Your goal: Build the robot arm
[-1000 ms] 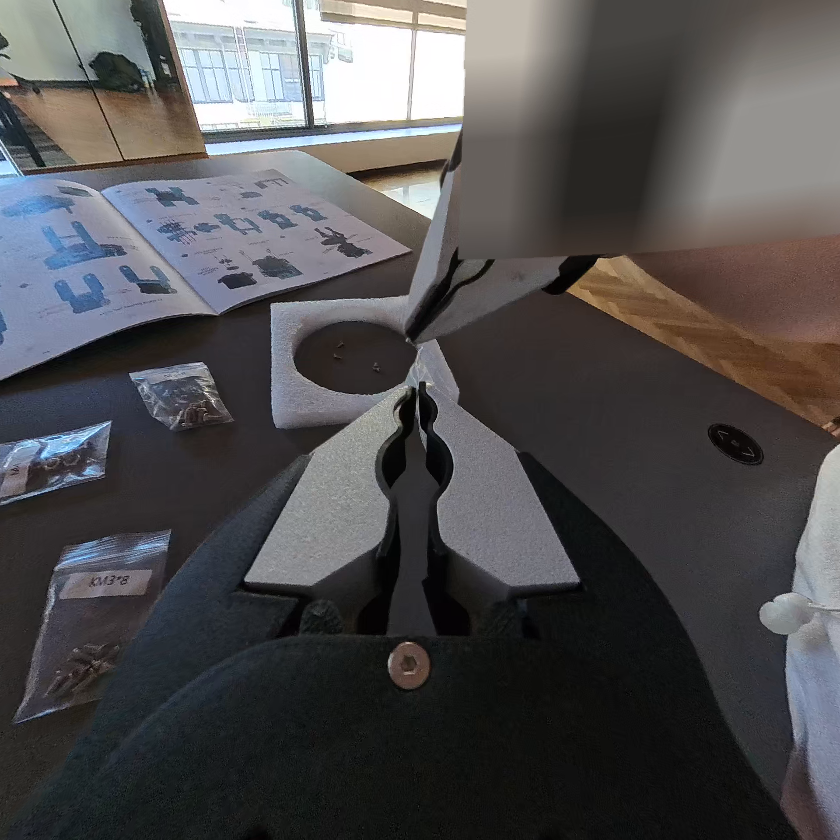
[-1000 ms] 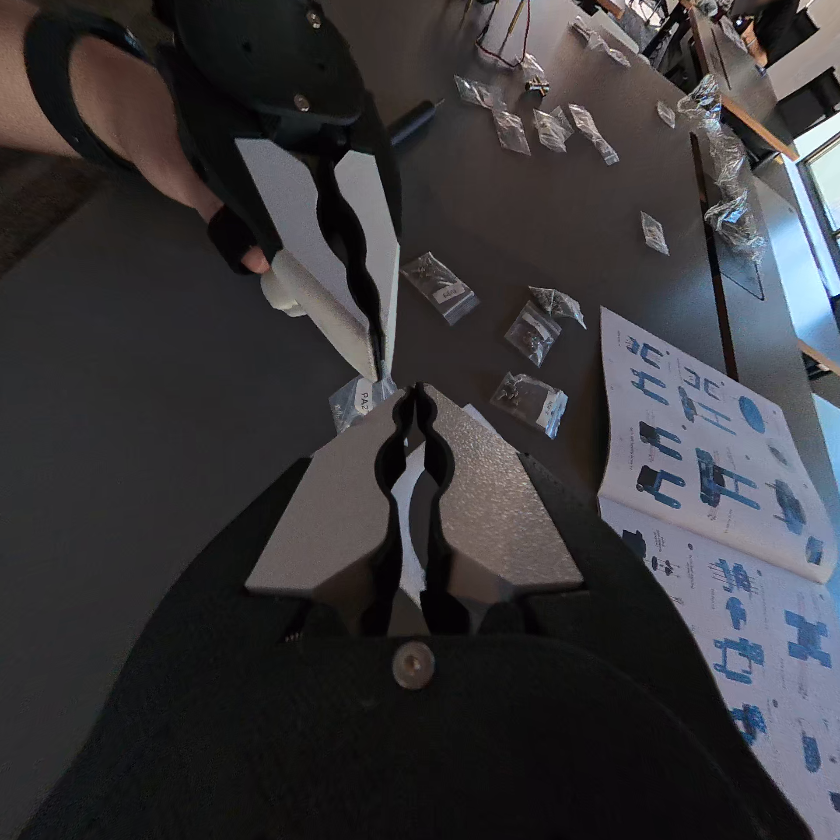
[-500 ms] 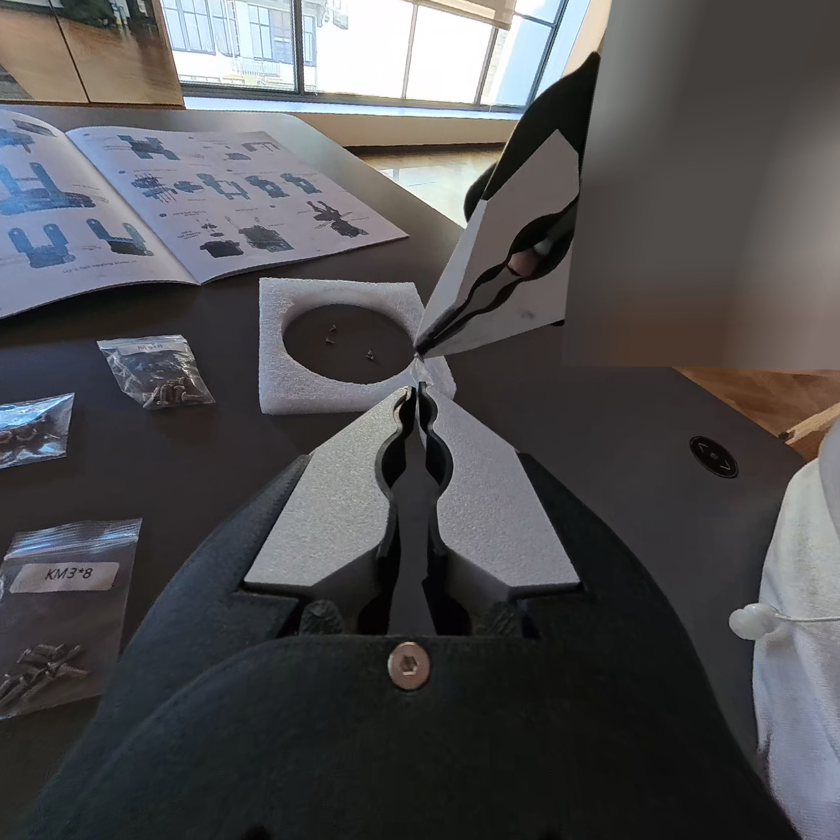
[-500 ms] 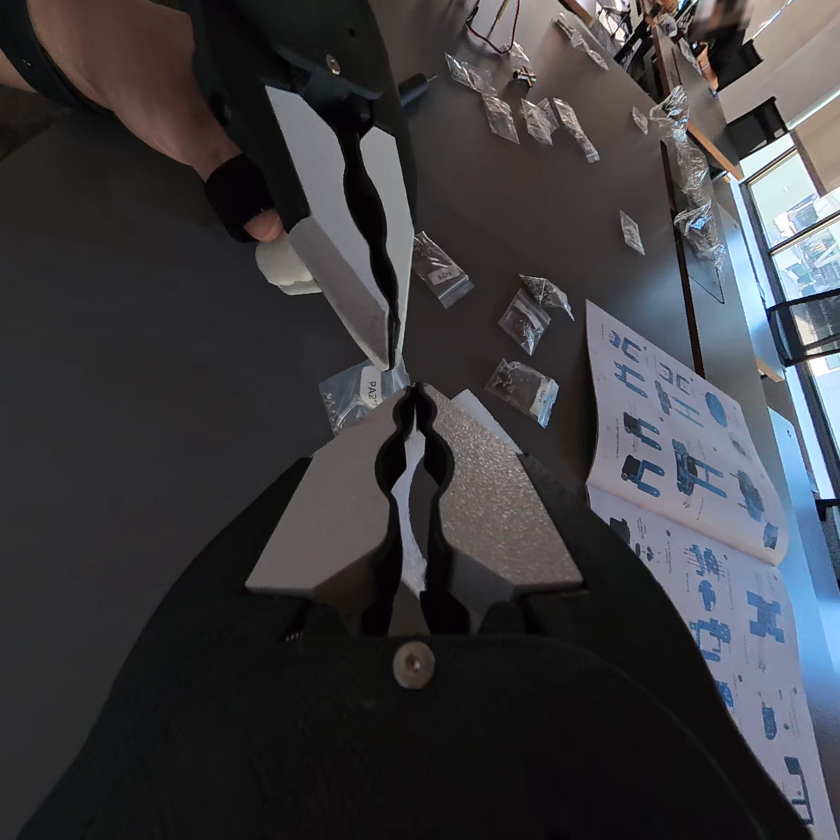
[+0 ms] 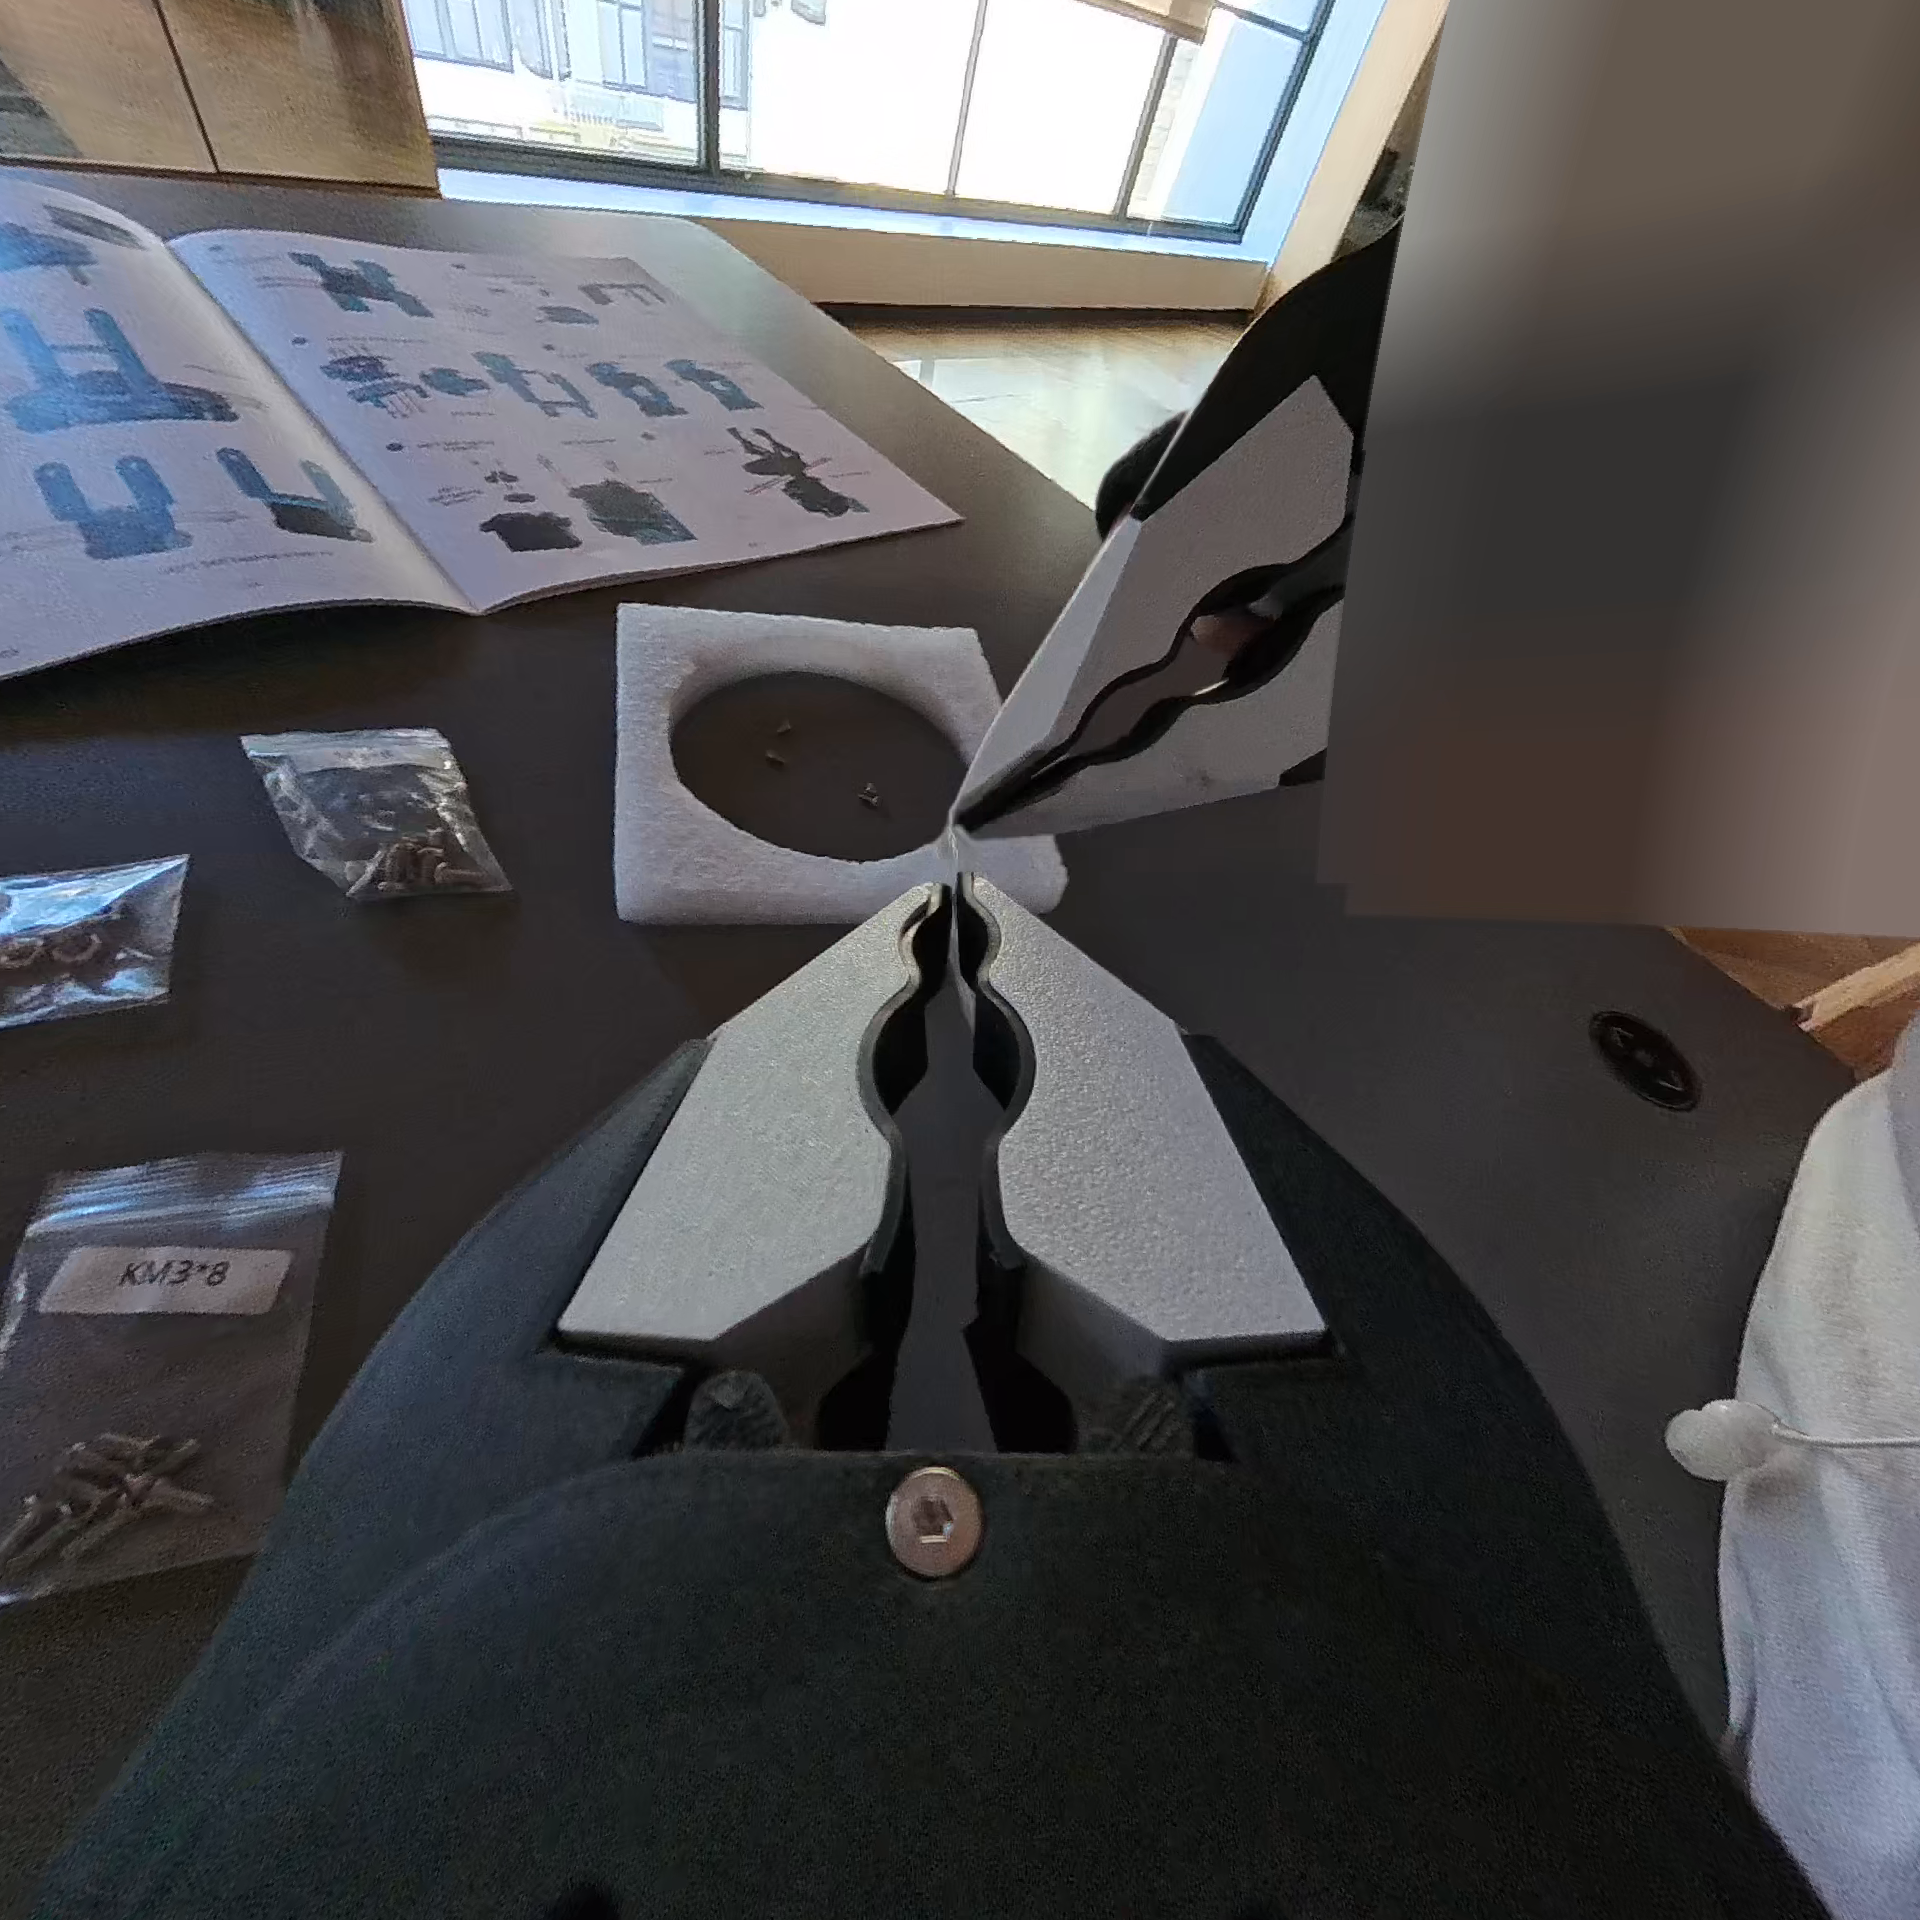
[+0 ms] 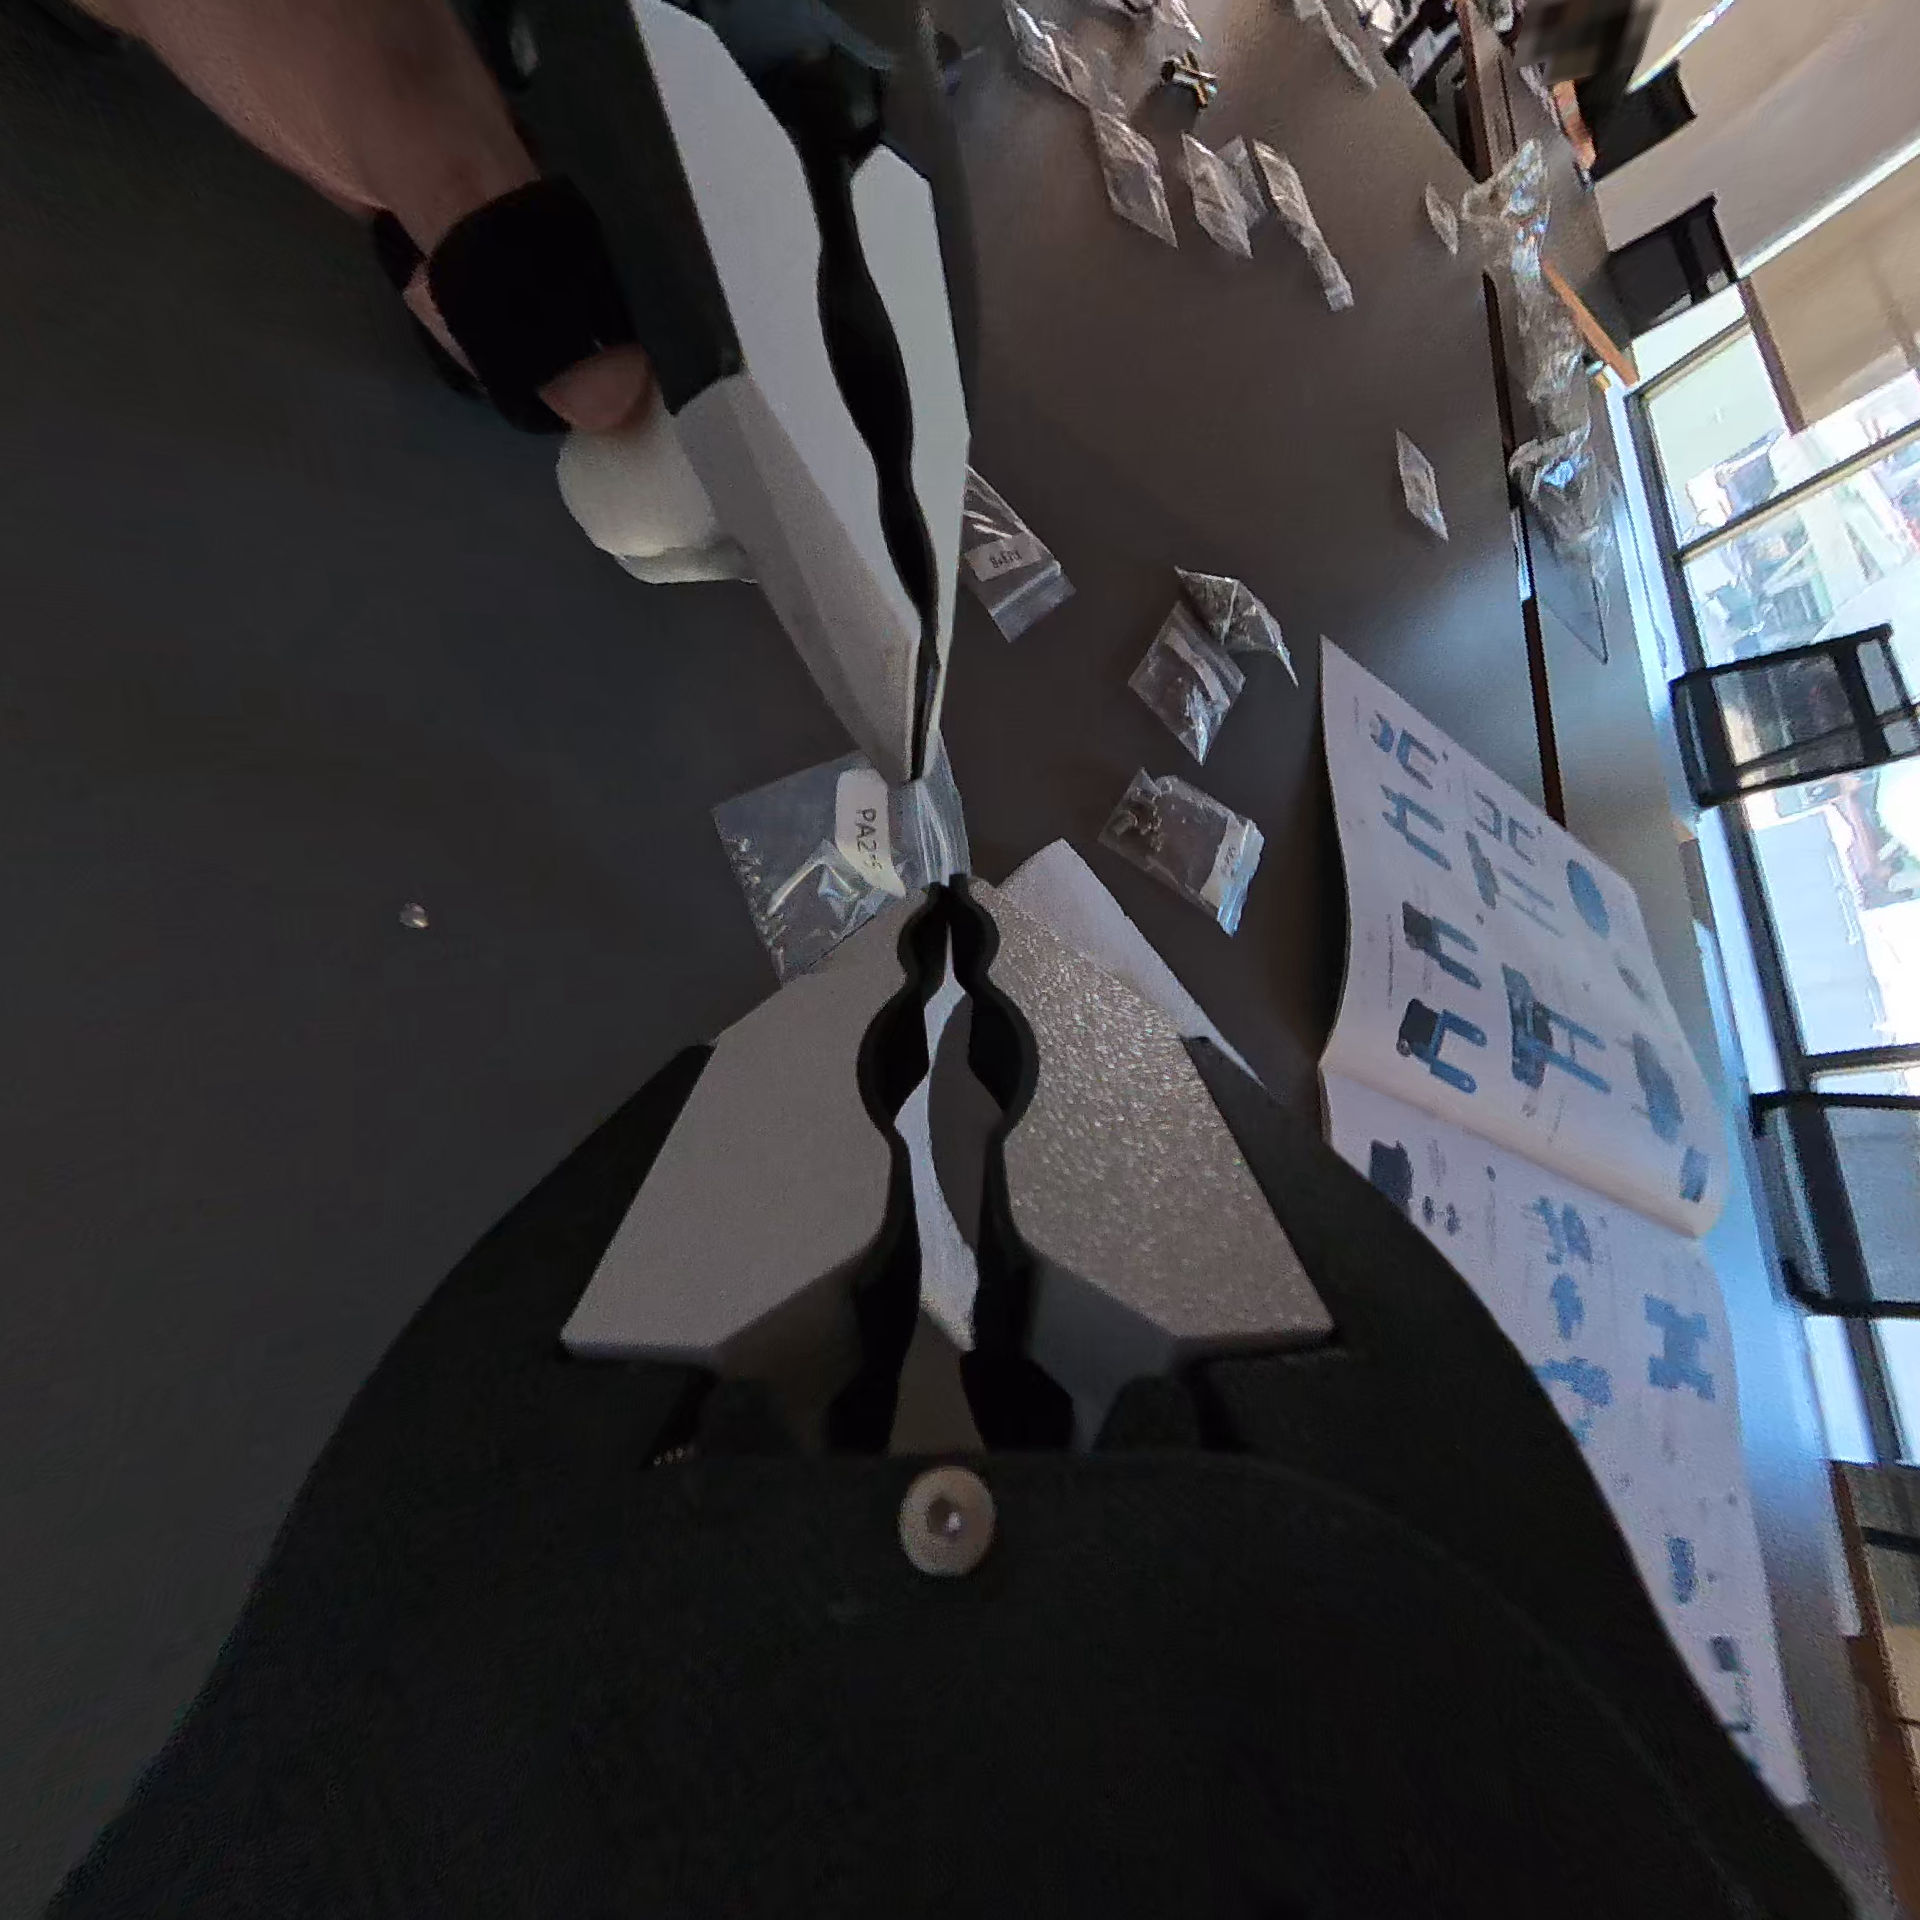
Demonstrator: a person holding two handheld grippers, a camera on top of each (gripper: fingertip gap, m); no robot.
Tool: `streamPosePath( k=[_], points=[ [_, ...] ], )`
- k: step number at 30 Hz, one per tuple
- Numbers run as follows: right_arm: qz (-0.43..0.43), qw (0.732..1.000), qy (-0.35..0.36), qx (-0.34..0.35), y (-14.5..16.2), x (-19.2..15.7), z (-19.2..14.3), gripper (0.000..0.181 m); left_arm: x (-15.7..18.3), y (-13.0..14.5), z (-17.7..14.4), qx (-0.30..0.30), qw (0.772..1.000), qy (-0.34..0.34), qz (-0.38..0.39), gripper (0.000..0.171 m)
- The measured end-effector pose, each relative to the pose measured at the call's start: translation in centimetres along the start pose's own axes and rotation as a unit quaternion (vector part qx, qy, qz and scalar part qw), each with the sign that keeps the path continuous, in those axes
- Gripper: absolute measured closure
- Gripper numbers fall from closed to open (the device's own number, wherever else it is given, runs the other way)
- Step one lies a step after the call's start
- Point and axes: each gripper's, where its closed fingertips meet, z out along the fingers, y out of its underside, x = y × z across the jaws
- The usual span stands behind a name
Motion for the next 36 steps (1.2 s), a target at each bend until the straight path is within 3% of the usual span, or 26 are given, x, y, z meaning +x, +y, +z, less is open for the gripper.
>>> streamPosePath(
  k=[1,5,8,10,14,19,21,24,26,30,36],
  points=[
    [0.022,1.000,-0.004,0.006,0.1,0.1,-0.2,0.181,-0.2,0.0,-0.1,0.000,1.000,-0.004,-0.005,0.171],
    [0.155,0.984,-0.078,0.030,0.3,-1.3,-1.1,0.179,-0.9,-0.3,-0.6,0.018,0.999,-0.015,-0.034,0.171],
    [0.269,0.940,-0.190,0.088,-2.4,-5.0,-2.1,0.165,-1.4,-0.7,-0.9,0.035,0.998,-0.019,-0.048,0.171],
    [0.288,0.925,-0.231,0.086,-3.4,-7.6,-2.2,0.162,-1.5,-1.2,-0.8,0.047,0.997,-0.007,-0.057,0.171],
    [0.257,0.950,-0.174,0.045,-2.7,-8.0,-1.5,0.160,-1.1,-1.7,-0.9,0.060,0.995,0.029,-0.072,0.171],
    [0.311,0.949,-0.016,0.054,-2.2,-0.8,-2.0,0.156,0.0,-2.1,-2.4,0.069,0.996,0.029,-0.040,0.171],
    [0.304,0.950,0.006,0.069,-3.0,0.5,-2.4,0.158,1.5,-2.2,-2.9,0.072,0.996,0.044,-0.008,0.171],
    [0.301,0.950,-0.036,0.074,-3.6,-0.3,-2.8,0.159,3.4,-2.3,-3.8,0.079,0.995,0.060,0.023,0.171],
    [0.319,0.933,-0.121,0.112,-4.9,-2.3,-3.5,0.164,4.3,-2.2,-4.3,0.081,0.994,0.070,0.032,0.171],
    [0.357,0.900,-0.184,0.167,-6.2,-3.8,-5.1,0.179,6.2,-2.1,-5.5,0.094,0.989,0.099,0.051,0.171],
    [0.371,0.886,-0.197,0.195,-7.4,-5.1,-6.4,0.180,8.1,-2.3,-6.4,0.101,0.986,0.119,0.062,0.171]
  ],
)
